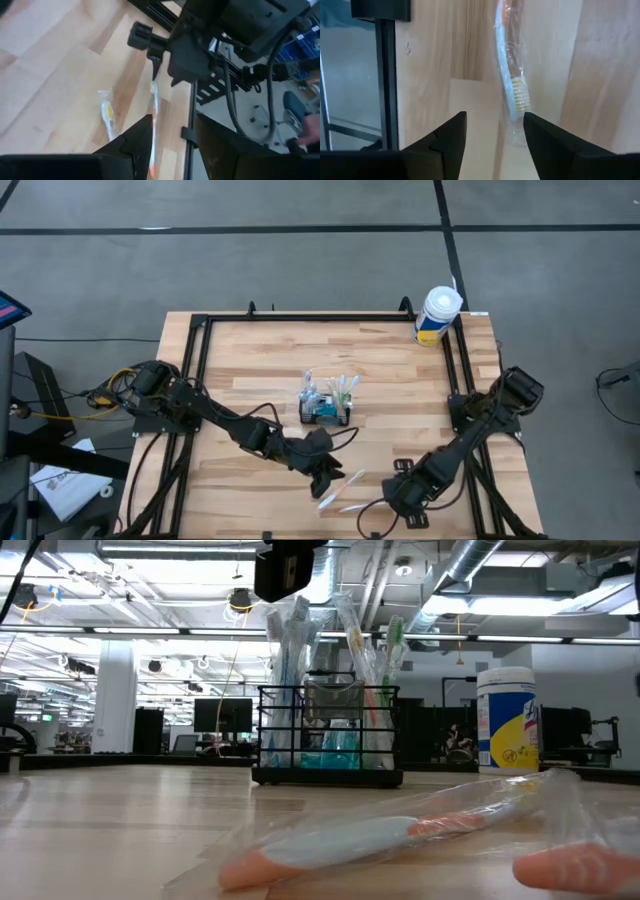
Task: Pick & Place toothbrushing station
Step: Put the orange toothbrush into the black wire organizer
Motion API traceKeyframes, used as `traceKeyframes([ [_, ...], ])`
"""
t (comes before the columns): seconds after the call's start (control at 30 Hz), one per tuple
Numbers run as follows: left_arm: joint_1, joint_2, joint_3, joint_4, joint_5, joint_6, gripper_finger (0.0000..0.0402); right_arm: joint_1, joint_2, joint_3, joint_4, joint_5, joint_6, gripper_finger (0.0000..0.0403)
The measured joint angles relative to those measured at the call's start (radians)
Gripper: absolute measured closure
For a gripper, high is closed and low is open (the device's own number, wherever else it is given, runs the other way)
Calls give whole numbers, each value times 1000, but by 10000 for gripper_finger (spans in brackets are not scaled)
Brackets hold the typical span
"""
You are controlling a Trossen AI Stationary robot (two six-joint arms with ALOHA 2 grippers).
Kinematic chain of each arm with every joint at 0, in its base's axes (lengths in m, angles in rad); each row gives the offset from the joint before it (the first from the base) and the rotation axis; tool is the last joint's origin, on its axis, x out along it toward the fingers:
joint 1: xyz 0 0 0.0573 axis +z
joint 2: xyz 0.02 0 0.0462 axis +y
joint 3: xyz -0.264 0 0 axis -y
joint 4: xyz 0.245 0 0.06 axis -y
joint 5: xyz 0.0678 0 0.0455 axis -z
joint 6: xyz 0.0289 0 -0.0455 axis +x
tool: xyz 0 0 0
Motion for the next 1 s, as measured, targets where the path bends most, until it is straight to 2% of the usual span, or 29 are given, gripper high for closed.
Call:
traceKeyframes([
  [0.17, 0, 0, 0, 1, -44, 0, 260, -39, 0, 0, 0, -21, -70, 223],
  [0.3, 5, 0, 0, 1, -43, 0, 260, -69, 0, 0, 1, -57, -110, 225],
  [0.73, 25, 0, 0, 2, -40, 15, 264, -103, 0, 1, 70, -54, -159, 228],
  [1.0, 49, 0, 0, -1, -39, 51, 264, -94, 90, 2, 167, -87, -139, 229],
])
